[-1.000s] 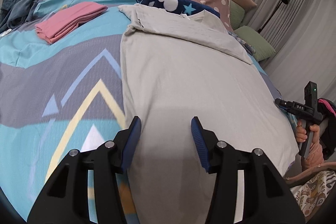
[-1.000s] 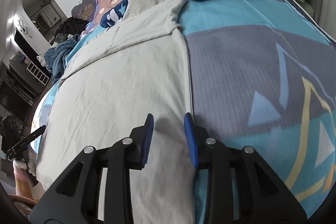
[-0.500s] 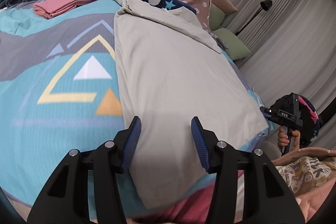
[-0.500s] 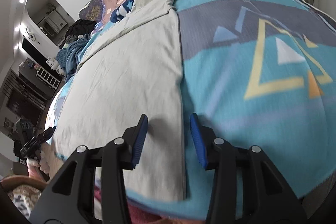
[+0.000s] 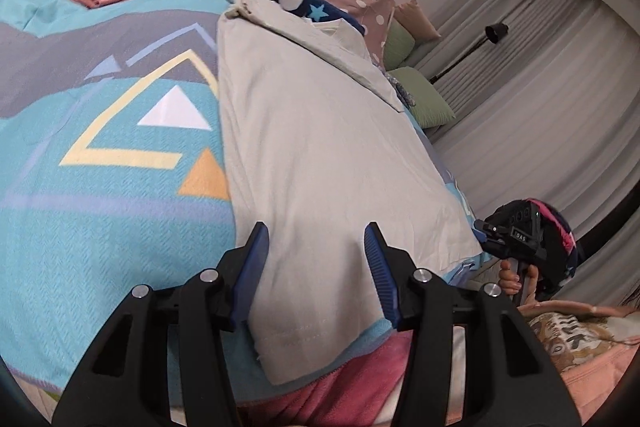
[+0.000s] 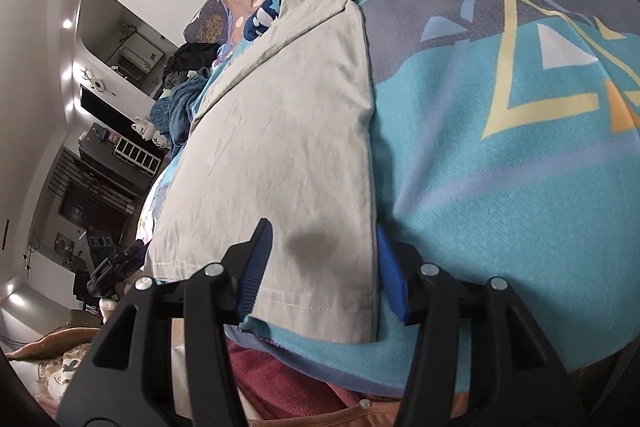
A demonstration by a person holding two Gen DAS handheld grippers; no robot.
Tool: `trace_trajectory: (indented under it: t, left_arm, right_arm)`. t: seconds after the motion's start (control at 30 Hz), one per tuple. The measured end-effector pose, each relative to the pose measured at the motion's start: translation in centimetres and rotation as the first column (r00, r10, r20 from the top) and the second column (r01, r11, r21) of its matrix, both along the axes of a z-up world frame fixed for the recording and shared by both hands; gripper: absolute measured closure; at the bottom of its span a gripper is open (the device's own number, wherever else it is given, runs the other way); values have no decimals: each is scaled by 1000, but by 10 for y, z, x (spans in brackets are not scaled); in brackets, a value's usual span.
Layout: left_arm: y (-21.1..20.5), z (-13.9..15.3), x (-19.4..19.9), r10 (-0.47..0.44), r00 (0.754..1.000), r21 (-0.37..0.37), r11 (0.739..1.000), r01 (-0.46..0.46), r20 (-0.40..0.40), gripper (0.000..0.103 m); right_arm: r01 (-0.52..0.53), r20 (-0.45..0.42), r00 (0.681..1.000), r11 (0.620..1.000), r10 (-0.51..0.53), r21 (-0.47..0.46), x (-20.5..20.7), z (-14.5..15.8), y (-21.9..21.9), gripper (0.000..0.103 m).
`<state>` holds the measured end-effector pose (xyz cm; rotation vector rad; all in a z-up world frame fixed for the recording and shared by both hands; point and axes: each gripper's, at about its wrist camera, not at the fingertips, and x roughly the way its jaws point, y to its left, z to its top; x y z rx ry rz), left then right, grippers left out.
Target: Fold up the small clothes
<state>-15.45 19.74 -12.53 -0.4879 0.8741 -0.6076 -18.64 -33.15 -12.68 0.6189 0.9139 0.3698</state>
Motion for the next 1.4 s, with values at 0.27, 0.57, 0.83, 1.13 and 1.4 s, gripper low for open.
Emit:
trace_trajectory:
  t: [0.27,0.57,0.83,1.13,1.4]
  left_arm:
    - [10,6,-12,45,999,147,988,-45,7,50]
    - [9,-3,-25,-71,997,-24,997,70,-8,49]
    - [2,-10,21,-43,999,-141,989,41,-10,64]
    - [4,35,9,2,989,-209,977,30,151,102]
    - [0,114,-31,-7,913,-244,963,116,409,102]
  right_arm:
    - [2,0,1000,1000,-2,17,-5,-1,-2,51]
    - [-124,44,992,985,119,122,-10,-5,-1,45]
    - [-135,26,991,981,133,140,35,-2,18,68]
    - [-23,92,996,944,-8,329,20,14,-9,100]
    - [-87,369,929,942,-42,325,-14,101,-10,100]
